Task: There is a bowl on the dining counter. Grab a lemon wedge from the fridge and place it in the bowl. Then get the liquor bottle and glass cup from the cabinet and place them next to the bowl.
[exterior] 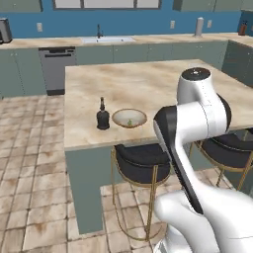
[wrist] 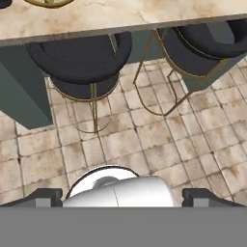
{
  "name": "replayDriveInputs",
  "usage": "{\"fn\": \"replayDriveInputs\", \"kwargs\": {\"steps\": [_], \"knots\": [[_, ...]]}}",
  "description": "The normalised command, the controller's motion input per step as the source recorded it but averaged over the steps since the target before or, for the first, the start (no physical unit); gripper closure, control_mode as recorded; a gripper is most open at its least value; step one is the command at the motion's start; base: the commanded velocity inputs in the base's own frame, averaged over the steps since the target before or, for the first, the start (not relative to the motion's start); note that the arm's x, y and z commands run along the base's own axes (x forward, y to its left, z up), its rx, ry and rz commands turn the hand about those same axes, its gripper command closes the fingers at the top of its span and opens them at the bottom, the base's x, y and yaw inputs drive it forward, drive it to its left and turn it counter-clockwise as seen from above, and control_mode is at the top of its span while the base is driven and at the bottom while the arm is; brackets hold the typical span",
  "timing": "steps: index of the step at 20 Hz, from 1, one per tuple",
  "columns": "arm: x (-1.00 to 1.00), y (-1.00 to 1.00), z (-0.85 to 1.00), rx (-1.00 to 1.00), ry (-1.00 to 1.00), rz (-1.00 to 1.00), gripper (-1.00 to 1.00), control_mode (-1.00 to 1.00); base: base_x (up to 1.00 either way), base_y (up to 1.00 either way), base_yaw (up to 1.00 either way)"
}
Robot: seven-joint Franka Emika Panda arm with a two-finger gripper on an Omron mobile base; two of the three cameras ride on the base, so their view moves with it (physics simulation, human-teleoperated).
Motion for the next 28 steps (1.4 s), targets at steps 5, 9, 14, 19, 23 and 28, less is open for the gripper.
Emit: {"fn": "replayDriveInputs", "kwargs": {"steps": [5,9,14,19,23,28], "knots": [[0.0,0.0,0.0,0.0,0.0,0.0,-1.0,1.0,-0.66,-1.0,-0.38],[0.0,0.0,0.0,0.0,0.0,0.0,-1.0,1.0,-0.19,-1.0,-0.38],[0.0,0.0,0.0,0.0,0.0,0.0,-1.0,1.0,0.01,-1.0,-0.36],[0.0,0.0,0.0,0.0,0.0,0.0,-1.0,1.0,0.49,-1.0,-0.1],[0.0,0.0,0.0,0.0,0.0,0.0,-1.0,1.0,0.96,-1.0,0.05],[0.0,0.0,0.0,0.0,0.0,0.0,-1.0,1.0,1.0,-0.96,0.15]]}}
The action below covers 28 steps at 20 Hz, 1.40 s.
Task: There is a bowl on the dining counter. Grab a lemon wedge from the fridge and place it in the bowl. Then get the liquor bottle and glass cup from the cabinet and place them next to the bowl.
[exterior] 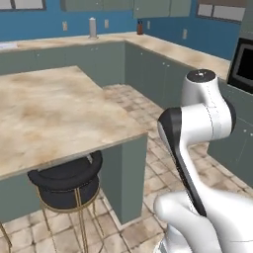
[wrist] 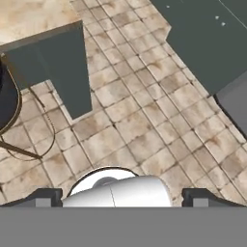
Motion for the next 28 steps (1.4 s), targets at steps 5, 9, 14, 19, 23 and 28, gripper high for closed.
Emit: {"fn": "replayDriveInputs", "kwargs": {"steps": [5,9,14,19,23,28], "knots": [[0.0,0.0,0.0,0.0,0.0,0.0,-1.0,1.0,1.0,-0.97,0.19],[0.0,0.0,0.0,0.0,0.0,0.0,-1.0,1.0,1.0,-1.0,0.21],[0.0,0.0,0.0,0.0,0.0,0.0,-1.0,1.0,1.0,-0.89,0.23],[0.0,0.0,0.0,0.0,0.0,0.0,-1.0,1.0,1.0,-0.75,0.23],[0.0,0.0,0.0,0.0,0.0,0.0,-1.0,1.0,1.0,-0.58,0.21],[0.0,0.0,0.0,0.0,0.0,0.0,-1.0,1.0,1.0,-0.21,0.11]]}}
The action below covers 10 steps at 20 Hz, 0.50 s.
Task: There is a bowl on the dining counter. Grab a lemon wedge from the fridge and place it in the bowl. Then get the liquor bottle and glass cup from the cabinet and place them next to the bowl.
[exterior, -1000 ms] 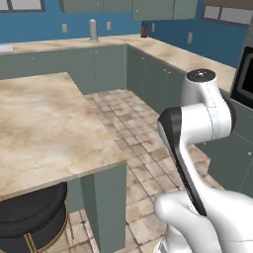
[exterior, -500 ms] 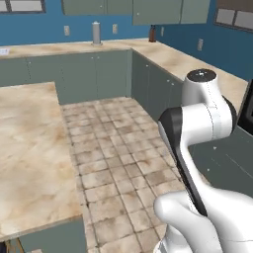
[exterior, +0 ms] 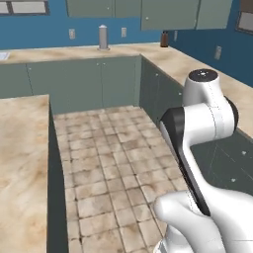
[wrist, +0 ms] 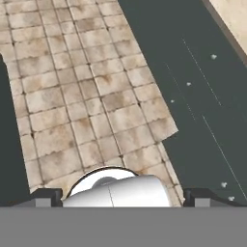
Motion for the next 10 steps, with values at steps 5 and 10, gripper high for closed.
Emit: {"fn": "replayDriveInputs", "kwargs": {"steps": [5,10], "knots": [[0.0,0.0,0.0,0.0,0.0,0.0,-1.0,1.0,1.0,-0.02,0.03],[0.0,0.0,0.0,0.0,0.0,0.0,-1.0,1.0,1.0,-0.04,0.03]]}}
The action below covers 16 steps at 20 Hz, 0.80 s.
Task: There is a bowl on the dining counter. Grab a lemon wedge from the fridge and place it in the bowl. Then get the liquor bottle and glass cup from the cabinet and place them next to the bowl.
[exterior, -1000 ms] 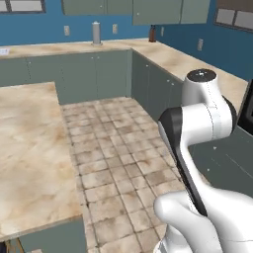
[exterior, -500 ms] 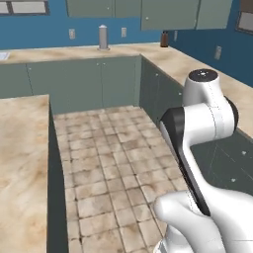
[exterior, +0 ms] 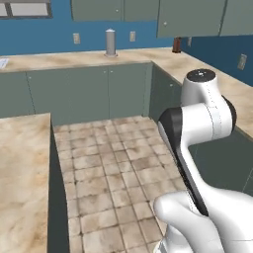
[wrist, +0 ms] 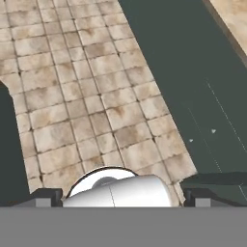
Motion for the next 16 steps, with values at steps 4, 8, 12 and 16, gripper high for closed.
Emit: {"fn": "replayDriveInputs", "kwargs": {"steps": [4,8,12,16], "knots": [[0.0,0.0,0.0,0.0,0.0,0.0,-1.0,1.0,1.0,-0.05,0.03],[0.0,0.0,0.0,0.0,0.0,0.0,-1.0,1.0,1.0,-0.04,0.03],[0.0,0.0,0.0,0.0,0.0,0.0,-1.0,1.0,1.0,-0.01,0.03],[0.0,0.0,0.0,0.0,0.0,0.0,-1.0,1.0,1.0,-0.03,0.01]]}}
